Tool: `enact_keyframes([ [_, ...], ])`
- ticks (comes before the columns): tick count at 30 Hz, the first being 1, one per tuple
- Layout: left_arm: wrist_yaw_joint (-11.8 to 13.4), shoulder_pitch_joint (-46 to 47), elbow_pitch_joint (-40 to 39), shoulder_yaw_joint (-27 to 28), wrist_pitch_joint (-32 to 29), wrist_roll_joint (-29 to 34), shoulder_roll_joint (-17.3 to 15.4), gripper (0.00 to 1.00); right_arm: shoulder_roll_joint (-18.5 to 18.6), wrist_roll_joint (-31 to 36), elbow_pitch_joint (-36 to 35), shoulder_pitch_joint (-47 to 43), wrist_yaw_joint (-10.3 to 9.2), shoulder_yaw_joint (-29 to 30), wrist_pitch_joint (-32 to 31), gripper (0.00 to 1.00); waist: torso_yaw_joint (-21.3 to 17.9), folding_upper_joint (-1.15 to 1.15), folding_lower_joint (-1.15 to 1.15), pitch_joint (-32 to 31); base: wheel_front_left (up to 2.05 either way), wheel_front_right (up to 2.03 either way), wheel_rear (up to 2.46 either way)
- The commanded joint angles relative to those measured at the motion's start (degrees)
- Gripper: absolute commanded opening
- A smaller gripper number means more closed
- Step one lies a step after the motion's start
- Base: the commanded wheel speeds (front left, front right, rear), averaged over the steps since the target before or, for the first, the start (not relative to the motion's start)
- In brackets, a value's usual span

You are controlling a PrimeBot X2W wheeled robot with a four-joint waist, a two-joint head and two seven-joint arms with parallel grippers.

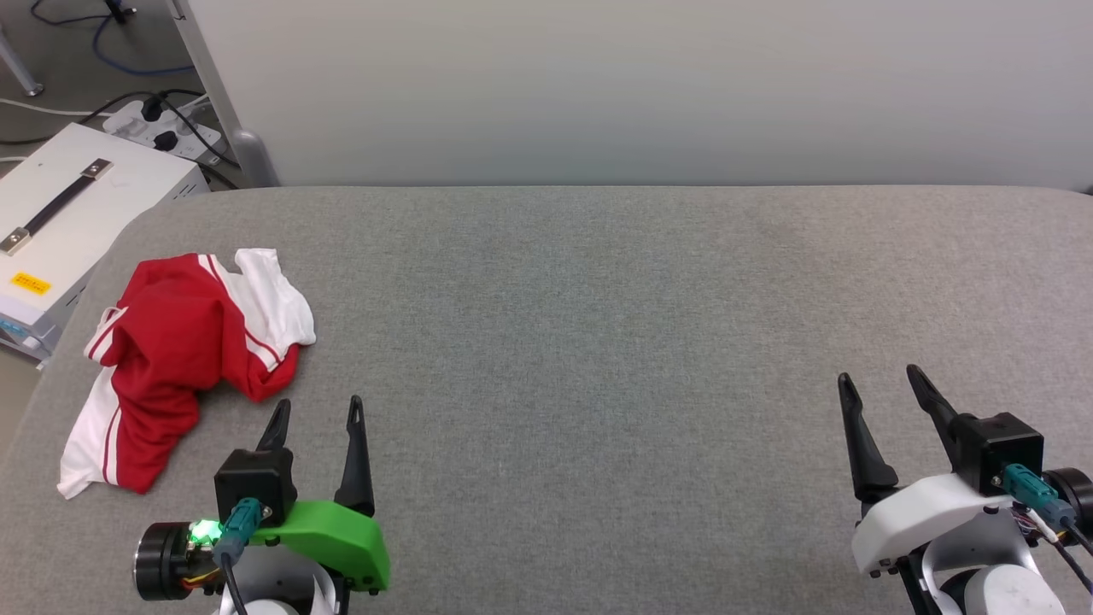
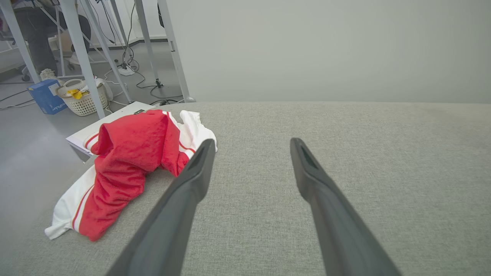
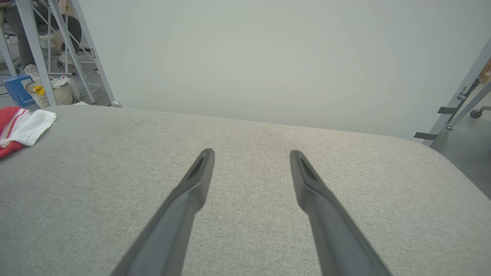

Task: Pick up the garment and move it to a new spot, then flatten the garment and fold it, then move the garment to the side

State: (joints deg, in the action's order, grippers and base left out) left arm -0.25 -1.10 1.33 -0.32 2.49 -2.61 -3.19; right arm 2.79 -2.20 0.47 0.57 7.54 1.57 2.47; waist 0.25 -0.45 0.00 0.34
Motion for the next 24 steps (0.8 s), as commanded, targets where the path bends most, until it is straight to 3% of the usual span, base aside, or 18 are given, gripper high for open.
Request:
enact_keyframes([
  [1,0.2,0.4,0.2,-0.2,0.6,-0.8,0.1,1.00,0.0,-0.4,-0.1,0.3,-0.01,0.2,0.8,1.00,0.1,0.01,0.00,0.0,0.00,0.00,0.00],
  [24,0.1,0.3,0.7,-0.5,3.3,-3.0,0.1,1.00,0.0,-1.1,-1.0,0.0,-0.02,0.4,3.4,1.00,0.3,0.11,0.00,-0.3,0.00,0.00,0.00],
])
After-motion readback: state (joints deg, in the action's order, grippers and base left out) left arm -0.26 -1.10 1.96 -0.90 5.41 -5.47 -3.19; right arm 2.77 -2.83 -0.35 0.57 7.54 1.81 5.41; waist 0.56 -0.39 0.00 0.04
